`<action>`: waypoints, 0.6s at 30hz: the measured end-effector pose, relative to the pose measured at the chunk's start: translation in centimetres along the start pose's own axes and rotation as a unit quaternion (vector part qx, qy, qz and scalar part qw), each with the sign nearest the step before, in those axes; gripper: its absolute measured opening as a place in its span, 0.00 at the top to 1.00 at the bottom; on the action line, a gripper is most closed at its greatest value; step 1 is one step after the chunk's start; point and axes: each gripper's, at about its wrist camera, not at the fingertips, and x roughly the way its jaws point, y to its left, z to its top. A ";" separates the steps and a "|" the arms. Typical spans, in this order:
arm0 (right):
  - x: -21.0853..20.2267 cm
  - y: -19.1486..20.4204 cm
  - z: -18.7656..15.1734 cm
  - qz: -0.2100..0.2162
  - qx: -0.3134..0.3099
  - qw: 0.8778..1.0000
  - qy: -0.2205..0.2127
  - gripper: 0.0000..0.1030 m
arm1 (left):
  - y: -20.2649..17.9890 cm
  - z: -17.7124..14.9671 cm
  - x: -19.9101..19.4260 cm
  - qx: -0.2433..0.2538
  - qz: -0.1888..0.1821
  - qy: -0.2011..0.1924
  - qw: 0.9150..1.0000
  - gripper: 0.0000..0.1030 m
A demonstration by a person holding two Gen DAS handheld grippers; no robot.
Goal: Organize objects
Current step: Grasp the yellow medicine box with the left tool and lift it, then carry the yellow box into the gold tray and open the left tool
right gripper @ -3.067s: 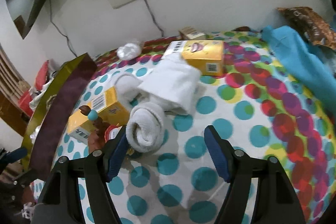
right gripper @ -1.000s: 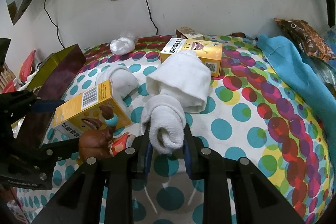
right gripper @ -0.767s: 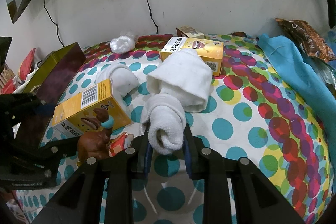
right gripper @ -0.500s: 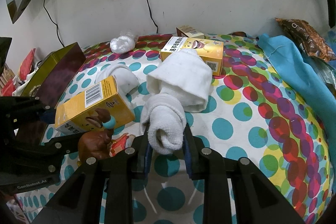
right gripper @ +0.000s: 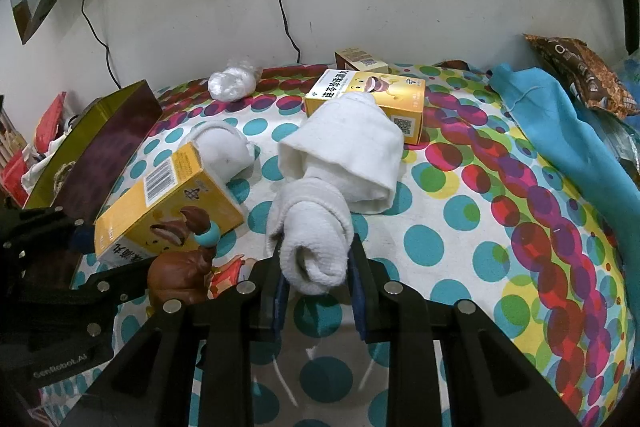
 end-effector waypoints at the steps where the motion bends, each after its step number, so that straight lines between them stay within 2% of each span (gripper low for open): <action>1: 0.0 0.1 0.0 -0.001 -0.001 1.000 0.000 0.76 | 0.0 -0.2 -0.2 -0.006 0.004 -0.002 1.000 0.64; 14: 0.1 0.4 0.0 -0.007 -0.006 1.000 0.000 0.77 | 1.5 -0.8 -3.8 -0.060 0.010 -0.027 0.998 0.64; 18: 0.1 0.6 0.0 -0.008 -0.007 1.000 0.001 0.77 | 2.1 -1.0 -5.0 -0.069 0.023 -0.039 0.997 0.71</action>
